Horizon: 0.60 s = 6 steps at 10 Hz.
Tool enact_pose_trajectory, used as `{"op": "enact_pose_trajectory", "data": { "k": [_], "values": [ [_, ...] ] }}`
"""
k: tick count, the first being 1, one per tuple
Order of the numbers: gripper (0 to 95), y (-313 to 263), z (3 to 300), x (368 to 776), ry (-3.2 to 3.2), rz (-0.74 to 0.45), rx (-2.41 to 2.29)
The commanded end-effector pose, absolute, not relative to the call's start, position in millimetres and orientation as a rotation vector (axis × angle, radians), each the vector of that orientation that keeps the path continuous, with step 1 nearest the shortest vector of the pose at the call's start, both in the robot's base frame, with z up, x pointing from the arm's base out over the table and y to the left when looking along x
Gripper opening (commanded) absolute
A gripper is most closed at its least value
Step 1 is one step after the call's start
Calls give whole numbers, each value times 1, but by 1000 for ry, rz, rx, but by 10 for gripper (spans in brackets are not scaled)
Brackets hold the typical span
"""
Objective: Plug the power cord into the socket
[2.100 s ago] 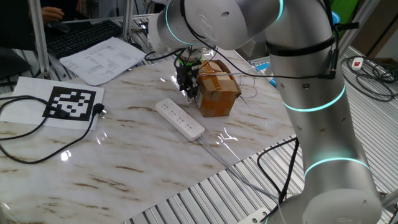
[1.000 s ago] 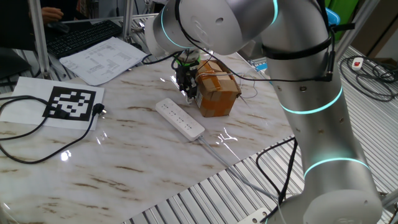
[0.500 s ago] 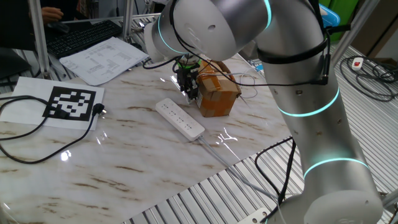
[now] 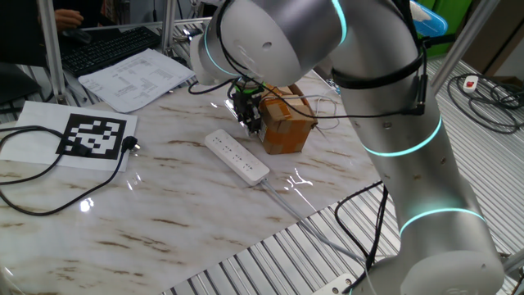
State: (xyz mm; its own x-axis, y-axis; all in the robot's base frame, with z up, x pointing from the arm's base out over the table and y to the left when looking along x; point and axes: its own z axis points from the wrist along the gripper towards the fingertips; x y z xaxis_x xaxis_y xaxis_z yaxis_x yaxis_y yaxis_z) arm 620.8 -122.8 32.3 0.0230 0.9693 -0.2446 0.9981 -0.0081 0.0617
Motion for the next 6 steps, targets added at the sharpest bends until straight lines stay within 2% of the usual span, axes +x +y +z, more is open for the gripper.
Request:
{"op": "enact_pose_trajectory", "data": {
  "k": [1, 6],
  "values": [
    [570, -123, 31, 620, 2045, -199, 2076],
    [570, -123, 31, 620, 2045, -248, 2034]
  ]
}}
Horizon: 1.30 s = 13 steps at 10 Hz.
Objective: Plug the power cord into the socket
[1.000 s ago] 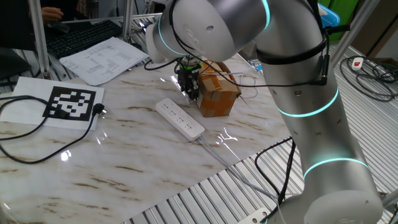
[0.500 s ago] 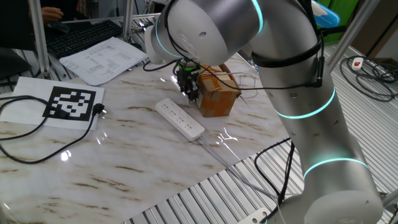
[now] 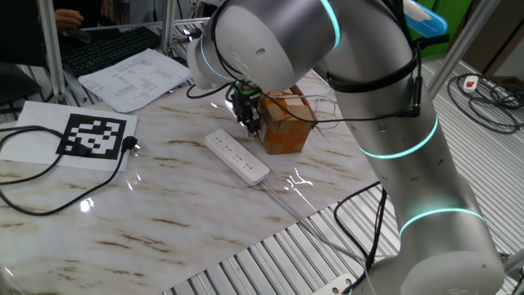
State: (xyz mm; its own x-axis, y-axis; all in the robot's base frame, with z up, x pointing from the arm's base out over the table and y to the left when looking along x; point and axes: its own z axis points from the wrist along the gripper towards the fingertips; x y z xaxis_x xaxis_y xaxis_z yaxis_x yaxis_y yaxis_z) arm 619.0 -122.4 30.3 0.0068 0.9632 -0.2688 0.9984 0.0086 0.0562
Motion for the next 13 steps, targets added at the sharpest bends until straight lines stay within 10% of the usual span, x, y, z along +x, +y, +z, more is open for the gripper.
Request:
{"op": "enact_pose_trajectory", "data": {
  "k": [1, 9, 10, 12, 13],
  "values": [
    [570, -123, 31, 620, 2045, -251, 2030],
    [570, -131, 29, 619, 2055, -279, 1985],
    [380, -132, 28, 619, 2050, -282, 1985],
    [380, -133, 28, 618, 2048, -297, 1976],
    [190, -133, 28, 618, 2045, -300, 1974]
  ]
}}
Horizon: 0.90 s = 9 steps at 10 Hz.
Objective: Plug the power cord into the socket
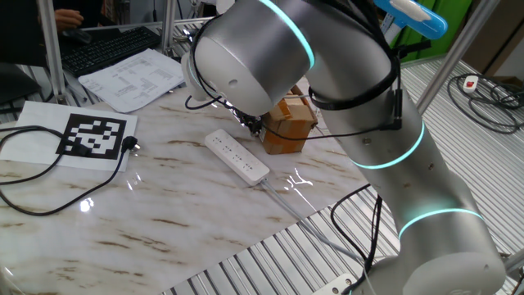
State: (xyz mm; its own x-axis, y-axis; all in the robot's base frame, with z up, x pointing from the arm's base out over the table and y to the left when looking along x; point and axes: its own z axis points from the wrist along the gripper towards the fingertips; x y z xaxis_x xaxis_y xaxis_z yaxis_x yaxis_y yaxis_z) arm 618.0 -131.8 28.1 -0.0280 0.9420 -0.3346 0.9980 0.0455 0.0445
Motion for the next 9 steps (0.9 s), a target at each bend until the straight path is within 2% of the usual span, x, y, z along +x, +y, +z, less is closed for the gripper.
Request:
{"op": "enact_pose_trajectory", "data": {
  "k": [1, 4, 5, 9],
  "values": [
    [190, -134, 28, 618, 2045, -303, 1972],
    [190, -135, 28, 618, 2042, -315, 1962],
    [0, -135, 28, 618, 2043, -314, 1962],
    [0, -137, 28, 618, 2046, -318, 1963]
  ]
}}
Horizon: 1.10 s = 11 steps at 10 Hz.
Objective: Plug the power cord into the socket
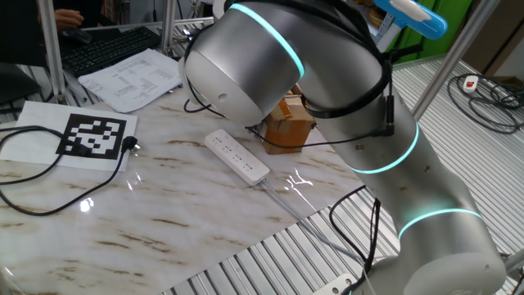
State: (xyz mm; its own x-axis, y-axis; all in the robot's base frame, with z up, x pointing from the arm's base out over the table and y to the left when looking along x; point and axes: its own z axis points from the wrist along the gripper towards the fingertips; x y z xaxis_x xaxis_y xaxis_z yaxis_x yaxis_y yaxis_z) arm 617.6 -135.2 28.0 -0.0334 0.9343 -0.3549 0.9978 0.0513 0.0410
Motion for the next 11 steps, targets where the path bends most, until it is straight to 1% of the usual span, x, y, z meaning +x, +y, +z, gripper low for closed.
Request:
{"op": "enact_pose_trajectory", "data": {
  "k": [1, 6, 11],
  "values": [
    [0, -137, 28, 618, 2047, -317, 1967],
    [0, -136, 31, 618, 2078, -289, 1993],
    [0, -123, 50, 616, 2116, -293, 1977]
  ]
}}
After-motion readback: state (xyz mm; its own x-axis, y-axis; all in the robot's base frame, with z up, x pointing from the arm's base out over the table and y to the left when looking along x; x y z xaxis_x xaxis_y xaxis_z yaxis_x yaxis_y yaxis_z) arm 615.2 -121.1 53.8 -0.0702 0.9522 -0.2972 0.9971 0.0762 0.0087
